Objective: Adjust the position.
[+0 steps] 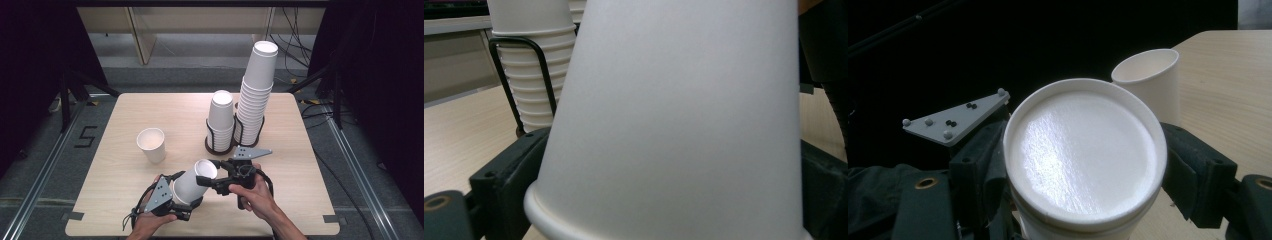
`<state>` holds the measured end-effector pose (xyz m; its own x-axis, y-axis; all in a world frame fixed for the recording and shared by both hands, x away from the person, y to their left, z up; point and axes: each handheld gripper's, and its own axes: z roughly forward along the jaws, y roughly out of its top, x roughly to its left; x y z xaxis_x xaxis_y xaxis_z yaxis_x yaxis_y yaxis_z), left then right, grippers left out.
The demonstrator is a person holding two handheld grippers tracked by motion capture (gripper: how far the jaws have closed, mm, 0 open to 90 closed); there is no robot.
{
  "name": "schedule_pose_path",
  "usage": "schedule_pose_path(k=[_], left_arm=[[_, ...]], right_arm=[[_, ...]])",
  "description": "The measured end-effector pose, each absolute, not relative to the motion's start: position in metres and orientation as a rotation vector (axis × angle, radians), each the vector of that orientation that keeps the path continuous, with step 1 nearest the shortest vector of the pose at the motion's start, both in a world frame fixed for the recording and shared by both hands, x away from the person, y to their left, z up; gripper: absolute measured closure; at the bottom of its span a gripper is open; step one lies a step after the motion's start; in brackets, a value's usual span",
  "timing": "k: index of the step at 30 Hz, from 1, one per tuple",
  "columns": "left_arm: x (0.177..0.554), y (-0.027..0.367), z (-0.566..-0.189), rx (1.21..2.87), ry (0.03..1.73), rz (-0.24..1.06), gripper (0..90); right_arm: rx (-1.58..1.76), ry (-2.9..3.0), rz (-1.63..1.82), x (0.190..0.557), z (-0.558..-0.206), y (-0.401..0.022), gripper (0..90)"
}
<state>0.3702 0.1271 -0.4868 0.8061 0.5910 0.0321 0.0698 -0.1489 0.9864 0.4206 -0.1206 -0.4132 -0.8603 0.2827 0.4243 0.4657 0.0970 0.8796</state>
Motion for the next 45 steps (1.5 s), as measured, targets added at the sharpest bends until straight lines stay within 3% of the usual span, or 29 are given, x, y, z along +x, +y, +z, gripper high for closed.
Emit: schedule_pose_path(k=[10,16,32,41,45], left_arm=[[0.371,0.129,-0.486,1.8,0.498,0.498,13.8],[0.371,0.128,-0.484,1.943,0.426,0.508,14.7],[0.364,0.121,-0.477,2.256,0.261,0.54,15.2],[0.358,0.116,-0.476,2.309,0.214,0.564,15.2],[0.357,0.114,-0.476,2.325,0.189,0.565,15.2]], right_arm=[[-0.721,-2.309,-1.778,0.424,-0.414,-0.123,23.5],[-0.592,-2.65,-1.618,0.418,-0.404,-0.122,16.7],[-0.17,-3.085,-1.168,0.395,-0.402,-0.105,20.0],[-0.01,-3.228,-0.943,0.385,-0.416,-0.088,18.4],[-0.089,-3.212,-0.845,0.379,-0.421,-0.085,21.0]])
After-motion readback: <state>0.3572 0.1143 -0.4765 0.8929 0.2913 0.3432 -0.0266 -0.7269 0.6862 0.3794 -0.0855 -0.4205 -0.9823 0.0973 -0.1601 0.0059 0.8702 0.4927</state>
